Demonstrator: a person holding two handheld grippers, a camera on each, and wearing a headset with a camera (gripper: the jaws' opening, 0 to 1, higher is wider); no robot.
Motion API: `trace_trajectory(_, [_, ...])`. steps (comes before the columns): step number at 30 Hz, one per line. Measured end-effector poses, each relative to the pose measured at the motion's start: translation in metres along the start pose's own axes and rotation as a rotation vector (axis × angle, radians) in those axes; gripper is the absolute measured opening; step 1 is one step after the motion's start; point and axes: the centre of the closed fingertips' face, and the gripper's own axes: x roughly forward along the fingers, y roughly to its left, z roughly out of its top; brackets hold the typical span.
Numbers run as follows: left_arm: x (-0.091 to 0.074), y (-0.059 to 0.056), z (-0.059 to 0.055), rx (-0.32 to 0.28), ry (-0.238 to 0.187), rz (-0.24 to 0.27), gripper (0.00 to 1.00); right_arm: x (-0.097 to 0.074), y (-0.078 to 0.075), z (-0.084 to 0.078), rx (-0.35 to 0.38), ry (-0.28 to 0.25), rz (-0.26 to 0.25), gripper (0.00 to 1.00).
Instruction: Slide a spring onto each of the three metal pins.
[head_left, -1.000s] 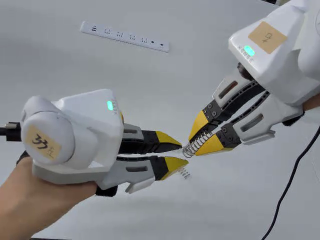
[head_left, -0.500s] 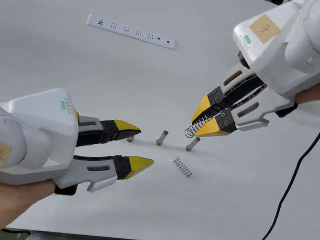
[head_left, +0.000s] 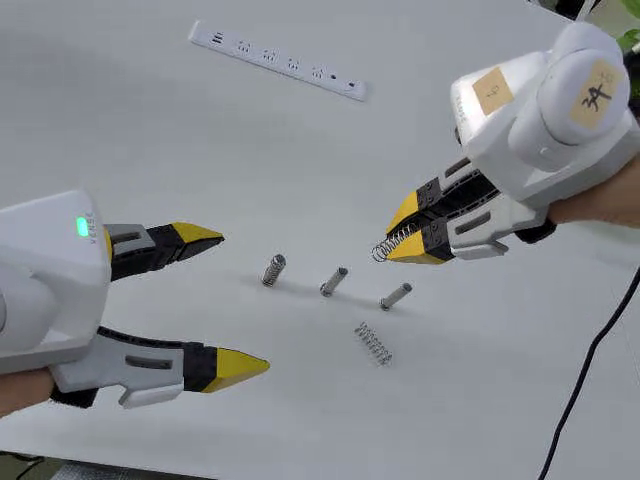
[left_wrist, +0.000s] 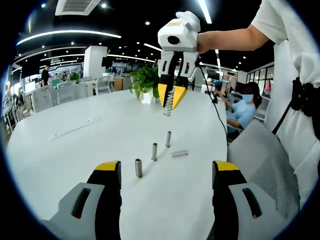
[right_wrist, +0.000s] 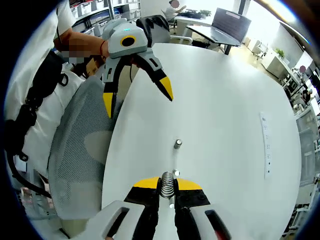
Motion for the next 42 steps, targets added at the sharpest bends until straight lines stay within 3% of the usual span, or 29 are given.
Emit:
trace_trajectory(9, [0.002,0.001,-0.003,-0.002,-0.031,-0.021,0.93,0.032,-0.014,-0.007,0.01,0.04,-0.003,0.07])
trace_trajectory(17, [0.0,0.003,-0.005,-0.017,-0.051,-0.022,0.99,0.05,-0.017,-0.01,0.02,0.063,0.009,0.07])
trace_trajectory(22, [0.001,0.002,-0.007,-0.015,-0.059,-0.029,0.99,0.06,-0.019,-0.017,0.019,0.081,0.013,0.07])
trace_trajectory(42, [0.006,0.001,-0.011,-0.032,-0.066,-0.043,0.99,0.071,-0.019,-0.022,0.021,0.116,0.036,0.07])
